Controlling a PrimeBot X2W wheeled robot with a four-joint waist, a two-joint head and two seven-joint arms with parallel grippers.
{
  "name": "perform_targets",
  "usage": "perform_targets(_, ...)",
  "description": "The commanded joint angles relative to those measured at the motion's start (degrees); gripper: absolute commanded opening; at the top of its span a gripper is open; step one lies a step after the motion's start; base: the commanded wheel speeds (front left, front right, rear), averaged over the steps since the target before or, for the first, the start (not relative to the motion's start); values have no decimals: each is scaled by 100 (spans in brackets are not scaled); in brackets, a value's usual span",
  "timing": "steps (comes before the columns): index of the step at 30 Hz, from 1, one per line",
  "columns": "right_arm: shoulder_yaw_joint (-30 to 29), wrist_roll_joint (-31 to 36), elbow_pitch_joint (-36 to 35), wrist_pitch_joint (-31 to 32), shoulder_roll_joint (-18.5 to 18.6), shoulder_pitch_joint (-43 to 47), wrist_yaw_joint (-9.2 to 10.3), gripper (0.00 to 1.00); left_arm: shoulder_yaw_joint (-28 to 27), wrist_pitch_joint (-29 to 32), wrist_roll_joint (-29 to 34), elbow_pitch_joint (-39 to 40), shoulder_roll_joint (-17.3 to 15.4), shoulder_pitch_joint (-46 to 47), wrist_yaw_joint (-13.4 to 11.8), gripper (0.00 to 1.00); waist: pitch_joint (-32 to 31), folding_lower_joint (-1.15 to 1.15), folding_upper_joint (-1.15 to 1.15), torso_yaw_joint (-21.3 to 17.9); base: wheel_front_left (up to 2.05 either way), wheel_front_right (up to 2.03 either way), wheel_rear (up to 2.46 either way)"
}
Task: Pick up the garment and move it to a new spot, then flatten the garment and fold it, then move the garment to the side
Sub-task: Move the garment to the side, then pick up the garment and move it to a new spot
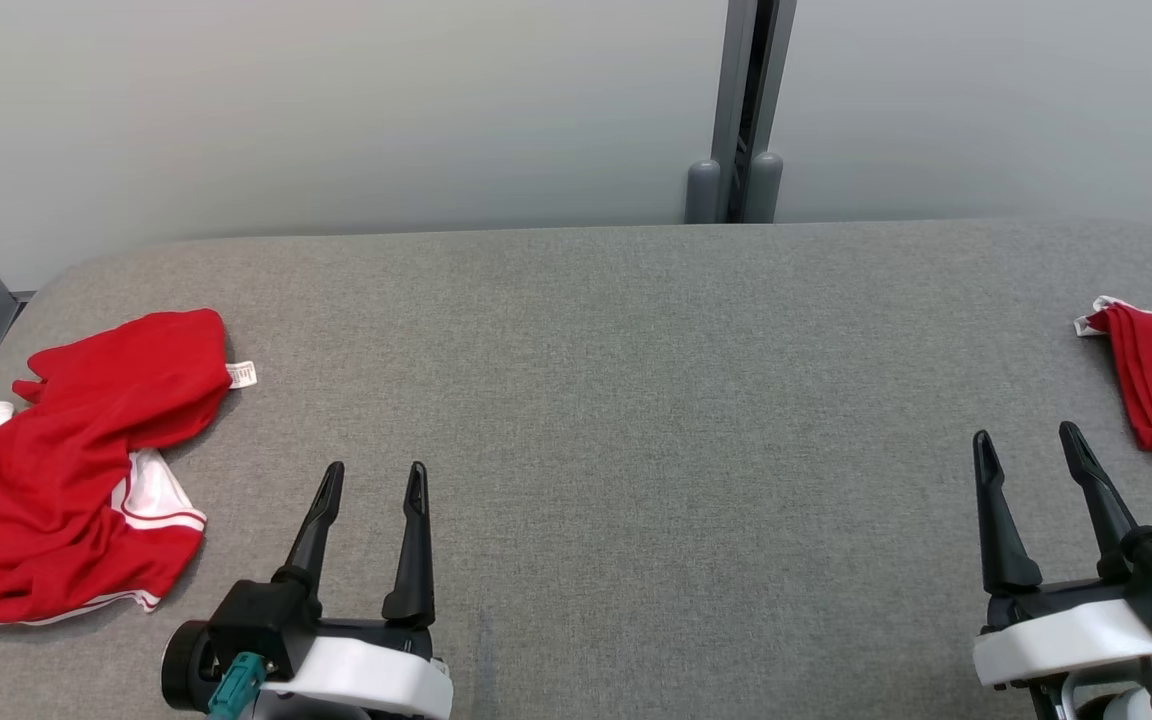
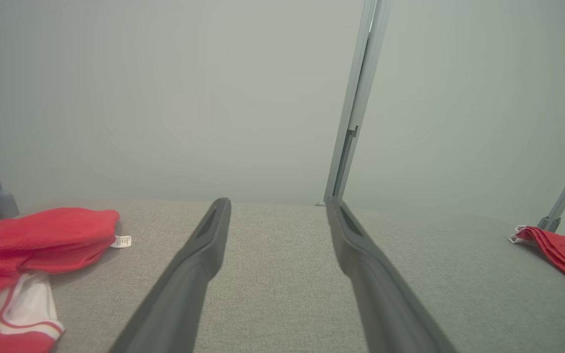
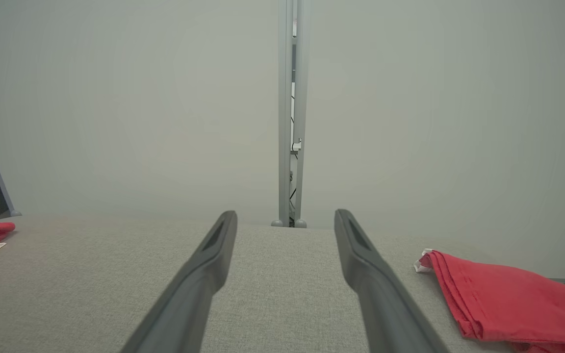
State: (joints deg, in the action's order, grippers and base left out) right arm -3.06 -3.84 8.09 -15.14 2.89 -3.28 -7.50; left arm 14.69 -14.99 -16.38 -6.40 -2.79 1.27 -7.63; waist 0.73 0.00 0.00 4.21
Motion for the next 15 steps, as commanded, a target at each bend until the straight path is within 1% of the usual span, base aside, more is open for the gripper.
perform_targets(1, 3, 8, -27, -2, 8, -30, 2, 100, -5, -26, 27, 18, -23, -47, -14, 100, 11, 0, 0, -2, 0, 0, 0)
perform_targets(15, -21, -50, -5, -2, 7, -45, 2, 100, 29, -26, 43, 18, -23, 0, -13, 100, 52, 0, 0, -38, 0, 0, 0)
